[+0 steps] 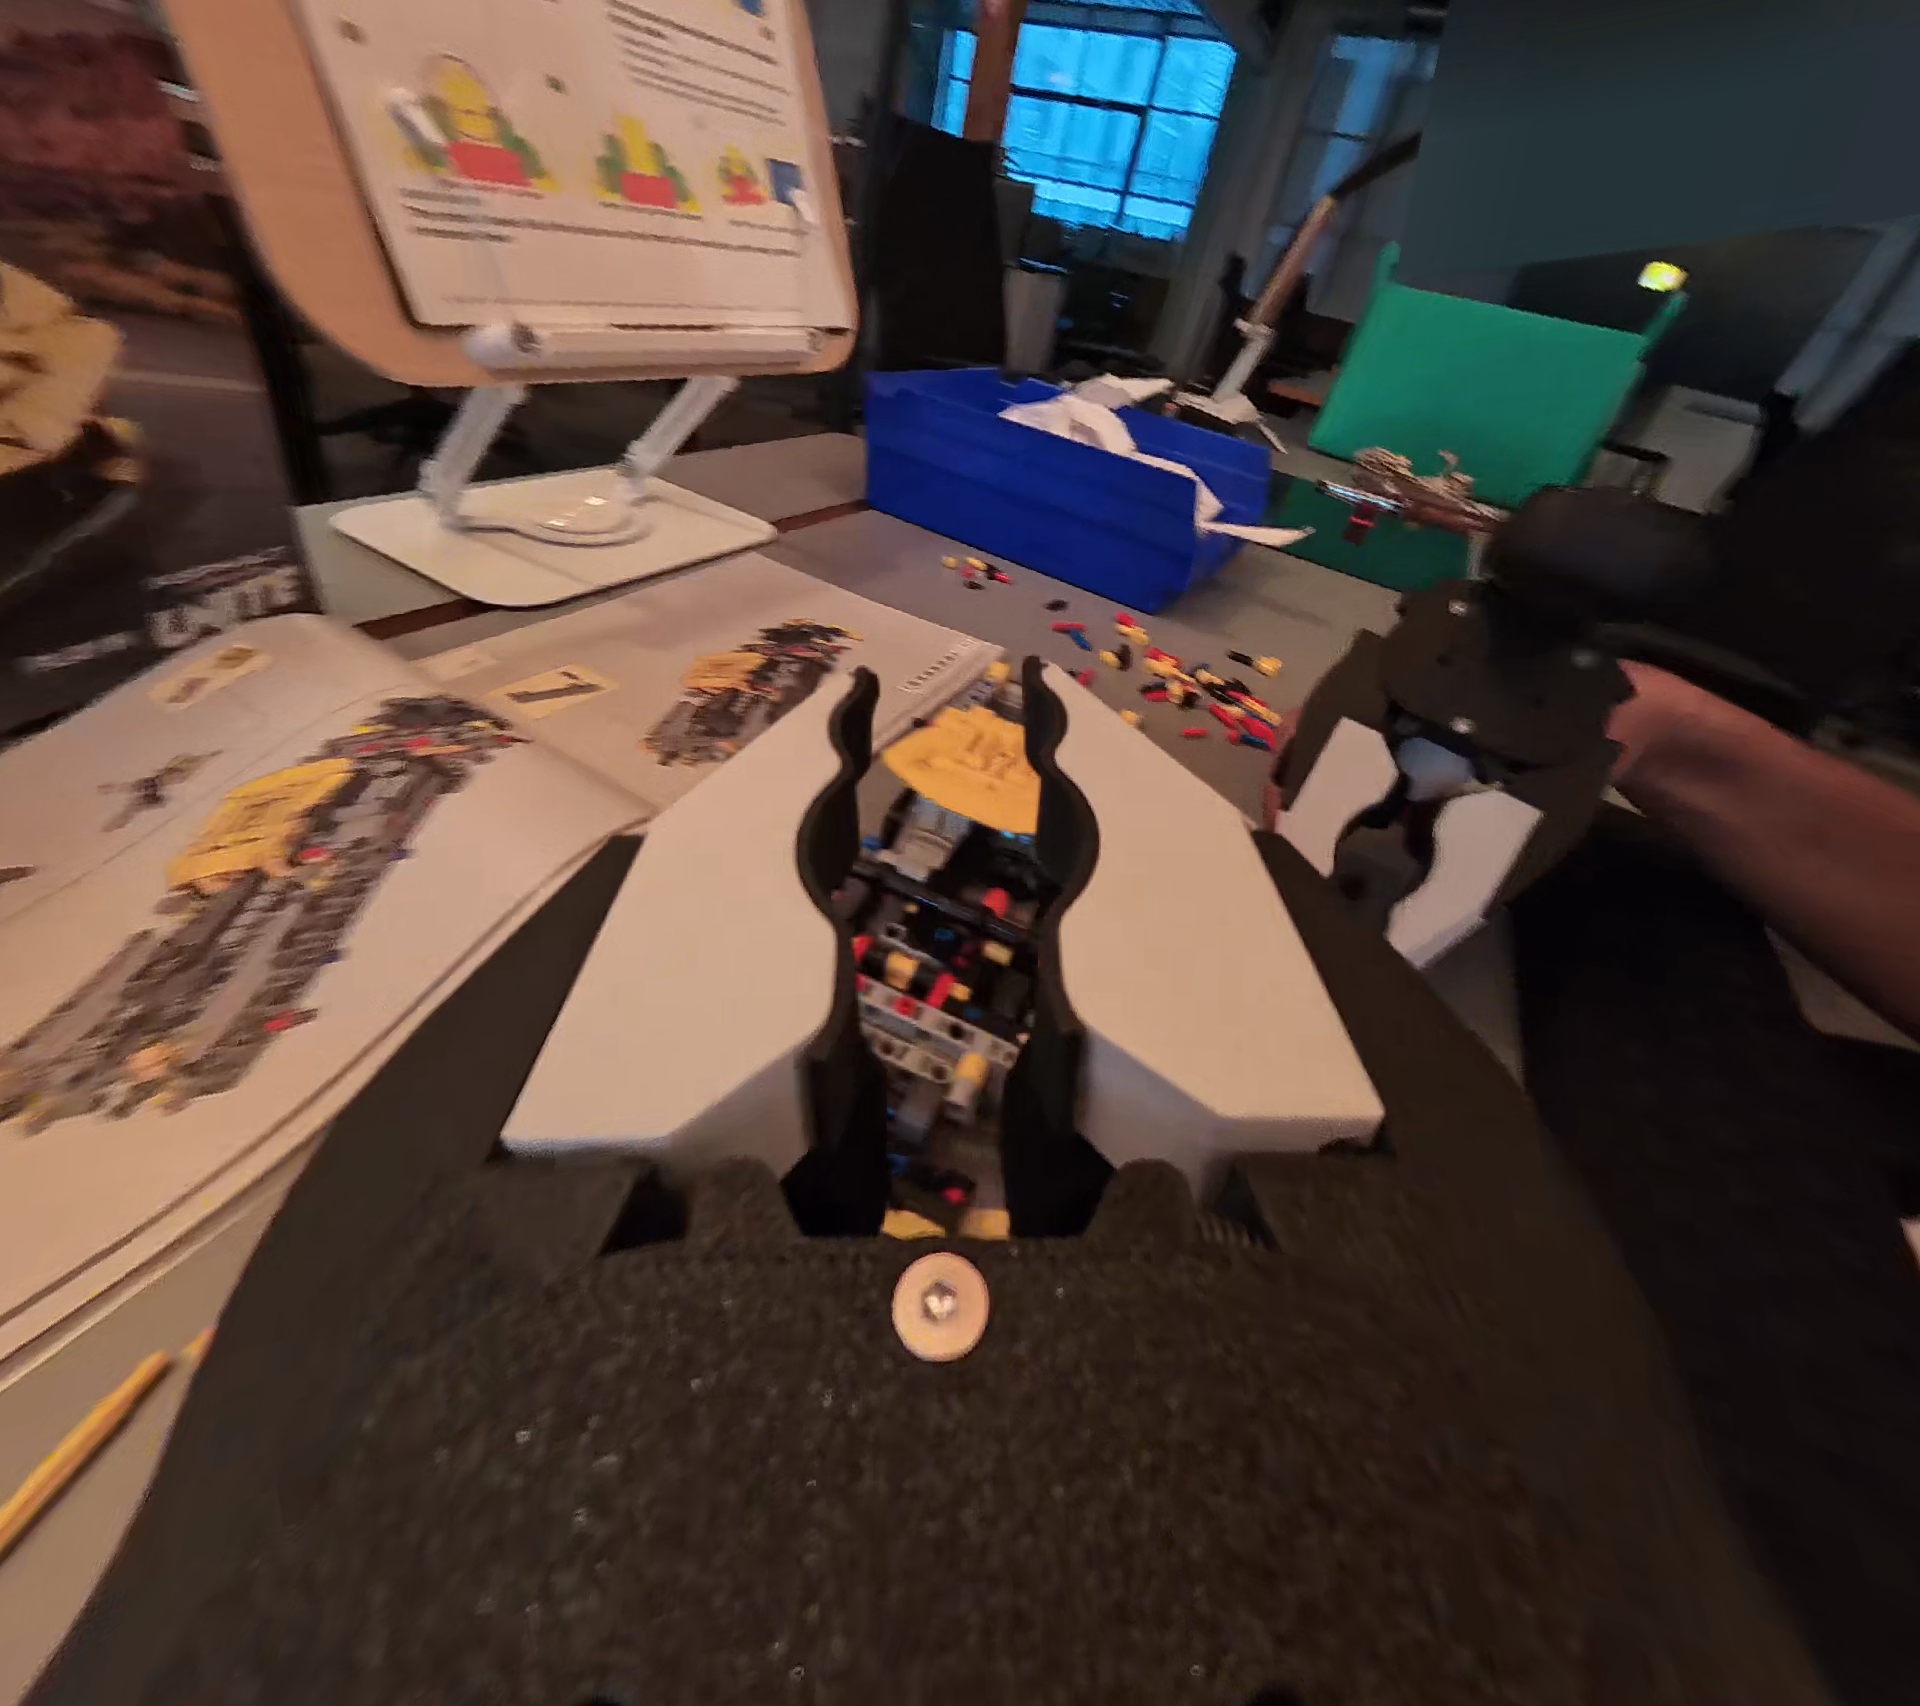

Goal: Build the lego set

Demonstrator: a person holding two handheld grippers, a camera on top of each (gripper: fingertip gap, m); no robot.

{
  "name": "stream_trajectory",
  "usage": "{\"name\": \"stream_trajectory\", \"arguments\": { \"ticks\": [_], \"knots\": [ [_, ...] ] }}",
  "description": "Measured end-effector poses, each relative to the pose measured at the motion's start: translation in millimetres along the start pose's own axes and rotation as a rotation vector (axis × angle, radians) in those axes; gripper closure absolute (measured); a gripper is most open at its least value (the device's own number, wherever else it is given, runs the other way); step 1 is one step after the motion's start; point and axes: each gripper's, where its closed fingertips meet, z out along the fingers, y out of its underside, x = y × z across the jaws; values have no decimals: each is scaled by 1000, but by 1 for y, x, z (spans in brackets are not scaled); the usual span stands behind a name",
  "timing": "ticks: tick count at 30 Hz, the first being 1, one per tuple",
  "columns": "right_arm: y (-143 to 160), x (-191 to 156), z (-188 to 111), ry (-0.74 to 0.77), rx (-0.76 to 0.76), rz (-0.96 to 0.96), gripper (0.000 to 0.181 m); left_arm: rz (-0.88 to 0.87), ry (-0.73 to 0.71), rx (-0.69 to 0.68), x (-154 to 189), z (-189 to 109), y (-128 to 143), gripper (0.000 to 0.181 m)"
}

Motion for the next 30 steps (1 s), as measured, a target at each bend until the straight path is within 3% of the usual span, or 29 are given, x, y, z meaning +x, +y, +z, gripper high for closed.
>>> {"name": "stream_trajectory", "arguments": {
  "ticks": [1,3,7,10,12,15,18,21,30],
  "knots": [
    [0,0,1,18,-19,-21,172,-6,26,-16,6,2,3,153],
    [-6,9,0,121,-39,-93,174,-35,61,-32,15,4,6,154],
    [-59,52,-34,574,144,-232,174,-190,207,-75,37,5,12,153],
    [-99,62,-63,886,258,-318,174,-259,311,-59,55,5,7,151],
    [-112,63,-74,1006,295,-310,174,-233,333,-50,65,6,6,151],
    [-124,54,-69,984,358,-281,174,-191,320,-44,72,10,6,151],
    [-130,50,-76,1057,372,-330,174,-197,300,-59,70,13,10,153],
    [-130,47,-70,1023,388,-325,174,-210,315,-25,70,10,4,168],
    [-127,46,-67,1025,379,-362,174,-155,324,-91,77,14,16,173]
  ]
}}
